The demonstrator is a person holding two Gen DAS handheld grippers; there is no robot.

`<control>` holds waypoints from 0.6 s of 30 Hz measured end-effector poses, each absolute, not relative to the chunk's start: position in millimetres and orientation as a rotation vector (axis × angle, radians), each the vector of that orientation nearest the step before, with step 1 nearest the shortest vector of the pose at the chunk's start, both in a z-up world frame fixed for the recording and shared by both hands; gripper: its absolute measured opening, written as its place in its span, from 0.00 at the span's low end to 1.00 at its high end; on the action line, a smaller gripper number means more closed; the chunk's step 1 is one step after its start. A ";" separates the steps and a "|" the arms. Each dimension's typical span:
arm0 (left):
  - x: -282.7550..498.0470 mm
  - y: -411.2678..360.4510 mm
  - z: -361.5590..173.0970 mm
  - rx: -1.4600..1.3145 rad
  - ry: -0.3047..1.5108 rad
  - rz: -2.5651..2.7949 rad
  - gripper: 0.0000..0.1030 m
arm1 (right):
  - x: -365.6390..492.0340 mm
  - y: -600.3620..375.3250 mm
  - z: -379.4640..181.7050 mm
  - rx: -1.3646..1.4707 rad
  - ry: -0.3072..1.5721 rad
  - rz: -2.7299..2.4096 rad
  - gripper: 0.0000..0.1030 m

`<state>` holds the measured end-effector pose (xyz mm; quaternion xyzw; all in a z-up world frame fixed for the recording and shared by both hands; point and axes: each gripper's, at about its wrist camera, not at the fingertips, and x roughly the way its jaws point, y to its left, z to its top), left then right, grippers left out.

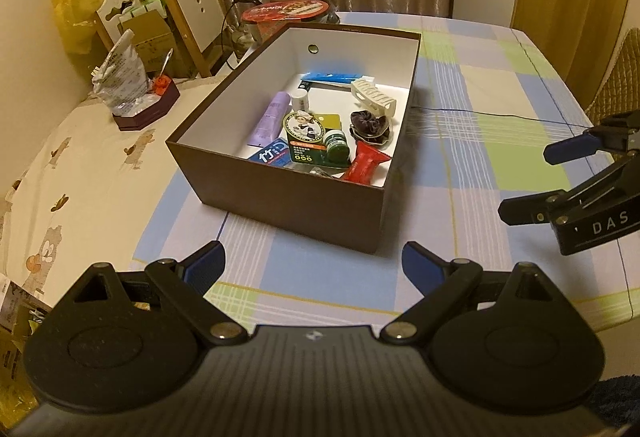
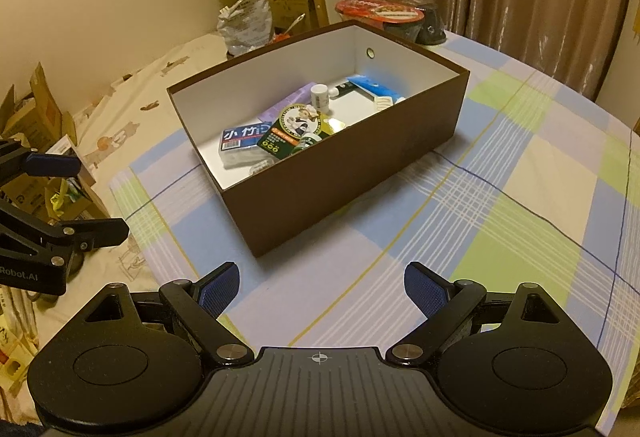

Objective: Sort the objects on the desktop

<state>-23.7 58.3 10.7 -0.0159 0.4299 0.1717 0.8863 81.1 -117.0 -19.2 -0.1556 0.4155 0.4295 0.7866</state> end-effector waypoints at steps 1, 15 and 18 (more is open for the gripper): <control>-24.6 57.1 10.8 -0.031 0.890 0.362 0.91 | 80.3 -117.3 -19.1 -0.335 0.894 0.924 0.89; -38.4 38.9 12.4 0.022 0.829 0.396 0.91 | 71.3 -123.2 -17.5 -0.310 0.883 0.919 0.89; -39.8 39.1 10.6 -0.004 0.842 0.389 0.91 | 70.9 -123.9 -18.1 -0.303 0.888 0.924 0.89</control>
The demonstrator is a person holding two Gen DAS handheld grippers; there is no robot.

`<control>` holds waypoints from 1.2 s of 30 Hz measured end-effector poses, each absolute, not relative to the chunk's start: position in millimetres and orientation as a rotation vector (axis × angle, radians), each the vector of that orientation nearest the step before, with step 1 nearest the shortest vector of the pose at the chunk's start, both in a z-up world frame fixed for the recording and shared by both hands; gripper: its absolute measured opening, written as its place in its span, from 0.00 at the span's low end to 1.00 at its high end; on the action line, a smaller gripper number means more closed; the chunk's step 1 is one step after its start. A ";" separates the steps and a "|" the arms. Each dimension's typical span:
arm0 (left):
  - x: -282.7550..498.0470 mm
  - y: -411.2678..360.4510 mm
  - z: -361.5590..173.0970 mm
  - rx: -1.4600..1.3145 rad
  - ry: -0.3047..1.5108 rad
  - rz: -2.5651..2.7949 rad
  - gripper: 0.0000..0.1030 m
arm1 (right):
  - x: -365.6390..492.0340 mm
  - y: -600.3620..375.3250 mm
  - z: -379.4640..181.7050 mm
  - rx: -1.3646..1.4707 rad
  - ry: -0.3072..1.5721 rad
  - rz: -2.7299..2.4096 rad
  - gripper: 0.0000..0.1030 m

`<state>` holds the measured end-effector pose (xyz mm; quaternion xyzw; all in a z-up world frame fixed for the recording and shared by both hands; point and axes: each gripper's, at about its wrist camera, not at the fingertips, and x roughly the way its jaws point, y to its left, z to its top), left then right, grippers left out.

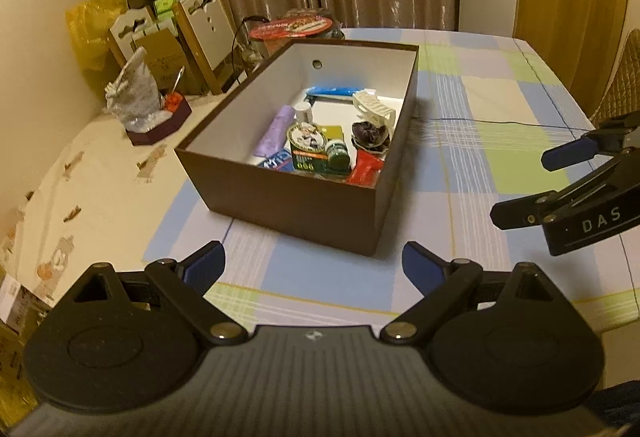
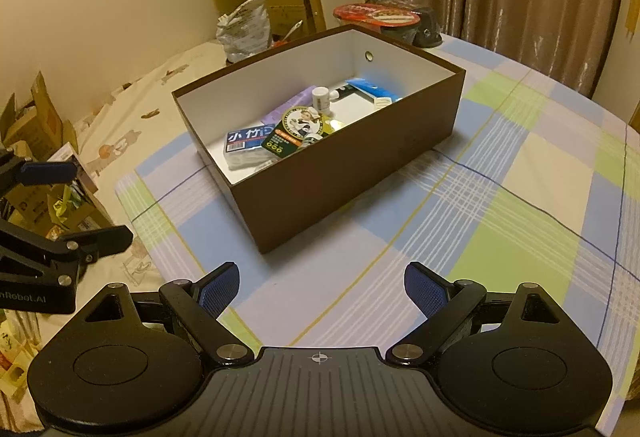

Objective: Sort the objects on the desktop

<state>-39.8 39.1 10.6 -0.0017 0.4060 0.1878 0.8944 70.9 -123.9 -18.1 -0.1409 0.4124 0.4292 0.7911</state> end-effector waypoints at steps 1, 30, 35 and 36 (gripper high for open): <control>-39.8 38.8 9.6 -0.005 0.849 0.389 0.91 | 71.1 -123.8 -18.5 -0.301 0.890 0.925 0.89; -15.6 48.6 -11.2 -0.055 0.906 0.432 0.91 | 98.0 -116.9 -35.7 -0.305 0.933 0.948 0.89; -9.2 49.3 -12.1 -0.055 0.907 0.440 0.91 | 104.7 -114.2 -36.1 -0.310 0.931 0.956 0.89; -7.7 49.3 -12.4 -0.055 0.908 0.441 0.91 | 106.3 -113.6 -36.3 -0.311 0.931 0.959 0.89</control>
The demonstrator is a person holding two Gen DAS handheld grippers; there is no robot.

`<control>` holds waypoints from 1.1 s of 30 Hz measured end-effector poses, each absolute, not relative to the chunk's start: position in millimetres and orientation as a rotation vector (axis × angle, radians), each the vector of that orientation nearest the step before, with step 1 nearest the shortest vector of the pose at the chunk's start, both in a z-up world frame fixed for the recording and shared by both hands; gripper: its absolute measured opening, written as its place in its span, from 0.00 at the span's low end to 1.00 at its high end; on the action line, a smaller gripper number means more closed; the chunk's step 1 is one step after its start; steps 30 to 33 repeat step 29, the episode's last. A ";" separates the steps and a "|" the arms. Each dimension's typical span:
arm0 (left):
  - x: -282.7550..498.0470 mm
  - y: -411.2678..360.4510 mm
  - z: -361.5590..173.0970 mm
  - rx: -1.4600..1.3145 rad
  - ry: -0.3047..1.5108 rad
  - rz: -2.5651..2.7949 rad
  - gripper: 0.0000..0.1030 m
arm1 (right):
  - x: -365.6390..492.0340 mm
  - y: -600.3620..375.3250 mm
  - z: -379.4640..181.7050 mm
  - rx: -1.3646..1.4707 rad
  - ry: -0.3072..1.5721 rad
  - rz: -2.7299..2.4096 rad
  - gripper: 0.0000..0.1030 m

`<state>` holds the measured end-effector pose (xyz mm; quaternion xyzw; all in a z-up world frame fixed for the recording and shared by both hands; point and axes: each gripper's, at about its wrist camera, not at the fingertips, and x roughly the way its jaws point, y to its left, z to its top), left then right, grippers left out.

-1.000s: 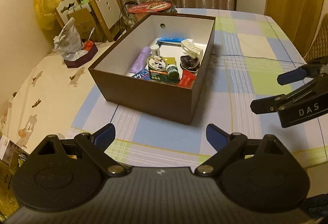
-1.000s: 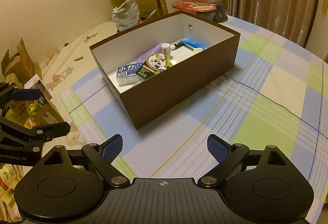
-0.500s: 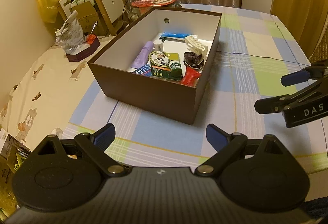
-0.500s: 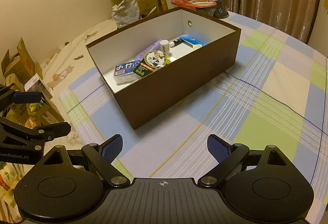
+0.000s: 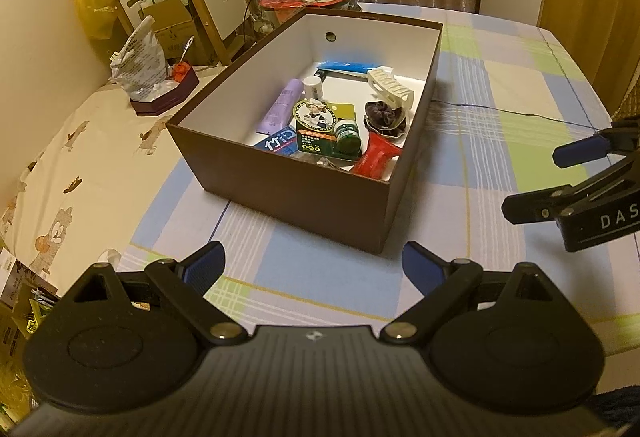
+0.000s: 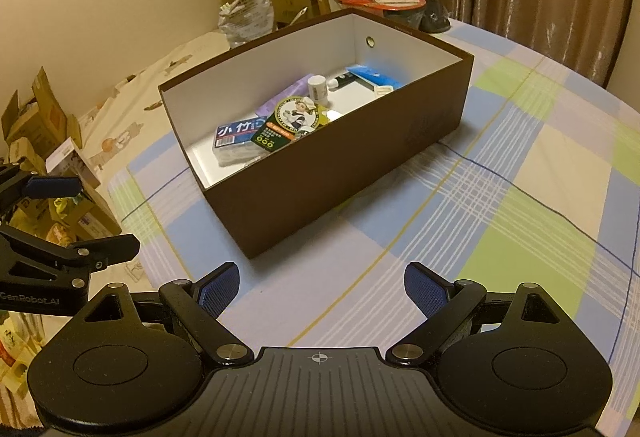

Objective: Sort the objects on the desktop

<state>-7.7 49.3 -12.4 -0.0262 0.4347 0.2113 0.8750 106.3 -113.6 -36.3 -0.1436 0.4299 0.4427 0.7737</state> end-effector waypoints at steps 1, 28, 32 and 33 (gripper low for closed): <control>-6.4 49.5 -12.6 -0.055 0.907 0.443 0.91 | 107.6 -112.8 -36.5 -0.312 0.932 0.961 0.89; 9.7 55.2 -15.6 -0.059 0.911 0.476 0.91 | 127.8 -94.2 -44.2 -0.339 0.950 1.013 0.89; 10.2 55.9 -15.7 -0.062 0.914 0.477 0.91 | 127.7 -94.0 -44.3 -0.341 0.950 1.013 0.89; 10.2 55.9 -15.7 -0.062 0.914 0.477 0.91 | 127.7 -94.0 -44.3 -0.341 0.950 1.013 0.89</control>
